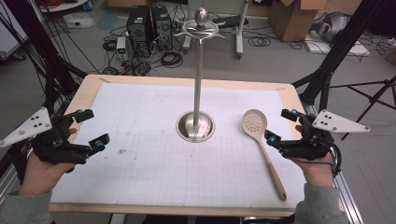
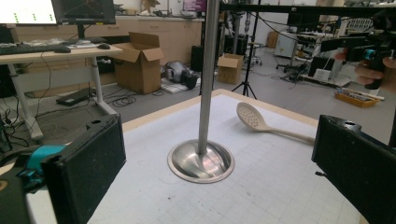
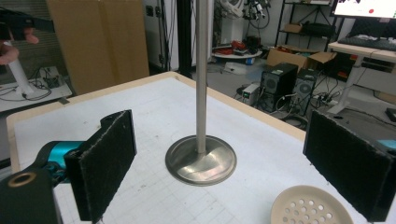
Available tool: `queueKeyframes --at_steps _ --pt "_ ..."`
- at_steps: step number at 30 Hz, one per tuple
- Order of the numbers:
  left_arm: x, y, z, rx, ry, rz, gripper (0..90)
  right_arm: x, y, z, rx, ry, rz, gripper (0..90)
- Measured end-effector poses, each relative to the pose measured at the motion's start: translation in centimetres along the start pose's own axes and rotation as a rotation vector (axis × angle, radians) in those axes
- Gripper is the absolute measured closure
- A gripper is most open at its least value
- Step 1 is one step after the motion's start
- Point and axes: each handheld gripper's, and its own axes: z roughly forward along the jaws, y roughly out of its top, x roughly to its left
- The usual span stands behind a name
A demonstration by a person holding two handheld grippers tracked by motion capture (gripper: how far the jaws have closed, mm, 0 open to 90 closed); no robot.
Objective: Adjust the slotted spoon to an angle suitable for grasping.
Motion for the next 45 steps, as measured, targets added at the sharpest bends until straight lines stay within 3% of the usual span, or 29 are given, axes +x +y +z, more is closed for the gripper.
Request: queueKeyframes --at_steps 12,17,27,32,37,38,42,45 --pt "0.1 0.1 0.0 -0.001 0.000 -0.001 3.2 -1.5 -1.8 0.2 0.038 -0.020 0.045 8.5" --pt "0.1 -0.1 0.2 0.006 -0.003 -0.004 3.2 -2.1 -2.8 0.1 0.046 -0.001 0.074 16.8" --pt "-0.1 -0.5 0.8 0.029 -0.004 0.000 3.2 -2.7 -4.8 -0.1 0.075 0.041 0.092 53.5" --pt "-0.1 -0.7 1.0 0.046 0.000 0.010 3.2 -2.8 -5.4 0.2 0.119 0.066 0.076 60.4" --pt "0.0 -0.8 1.1 0.052 -0.002 0.006 3.2 -2.8 -6.2 0.3 0.126 0.028 0.051 72.9" --pt "0.0 -0.9 1.2 0.053 -0.002 0.005 3.2 -2.9 -6.7 0.3 0.137 0.007 0.047 82.2" --pt "0.1 -0.9 1.2 0.053 -0.004 0.003 3.2 -3.4 -7.7 0.2 0.156 0.006 0.067 89.3" --pt "0.1 -1.0 1.3 0.057 -0.005 0.004 3.2 -3.7 -8.3 0.2 0.170 0.001 0.079 89.4"
